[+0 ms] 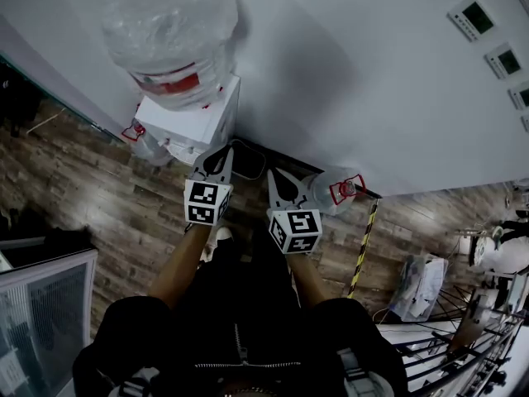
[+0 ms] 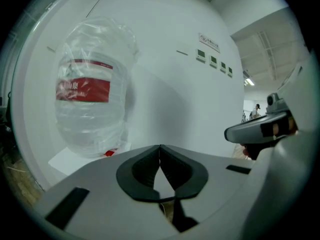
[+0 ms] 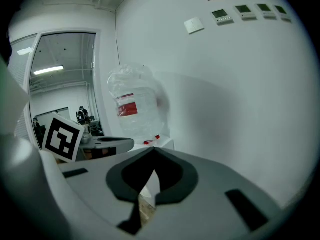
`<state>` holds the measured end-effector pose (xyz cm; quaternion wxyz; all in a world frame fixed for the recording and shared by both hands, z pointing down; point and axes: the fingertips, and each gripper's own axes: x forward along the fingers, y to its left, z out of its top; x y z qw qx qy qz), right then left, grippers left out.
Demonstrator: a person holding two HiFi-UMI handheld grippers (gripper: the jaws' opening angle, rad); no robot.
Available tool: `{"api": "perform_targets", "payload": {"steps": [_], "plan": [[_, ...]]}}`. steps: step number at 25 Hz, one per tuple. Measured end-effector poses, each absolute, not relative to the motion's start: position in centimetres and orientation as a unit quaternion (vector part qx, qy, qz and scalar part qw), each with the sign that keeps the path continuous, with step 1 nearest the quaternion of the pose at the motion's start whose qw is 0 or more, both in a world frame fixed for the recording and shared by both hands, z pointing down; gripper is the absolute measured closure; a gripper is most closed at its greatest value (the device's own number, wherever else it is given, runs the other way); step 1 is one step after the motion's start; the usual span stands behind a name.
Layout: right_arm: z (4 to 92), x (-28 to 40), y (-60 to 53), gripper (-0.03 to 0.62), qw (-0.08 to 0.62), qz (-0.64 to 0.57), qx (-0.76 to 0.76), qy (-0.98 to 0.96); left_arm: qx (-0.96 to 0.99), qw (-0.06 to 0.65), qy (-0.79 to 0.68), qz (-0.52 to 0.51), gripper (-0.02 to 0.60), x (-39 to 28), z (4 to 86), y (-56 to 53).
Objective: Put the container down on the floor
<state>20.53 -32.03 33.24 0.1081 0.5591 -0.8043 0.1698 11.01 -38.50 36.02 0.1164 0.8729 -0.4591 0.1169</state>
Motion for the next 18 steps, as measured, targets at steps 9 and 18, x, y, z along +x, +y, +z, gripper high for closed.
{"api": "perform_targets", "payload": {"steps": [9,18], "plan": [[33.1,18.7,-31.1,0.585,0.108,0.168,0.554,-0.809,0.871,0.125,-0.46,0.123,0.567,9.4,36.9,-36.3],[34.0,18.6,-30.9,0.585,0.12,0.175,0.549,-0.809,0.873,0.122,-0.453,0.13,0.566,9.6,37.3,-36.3]]}}
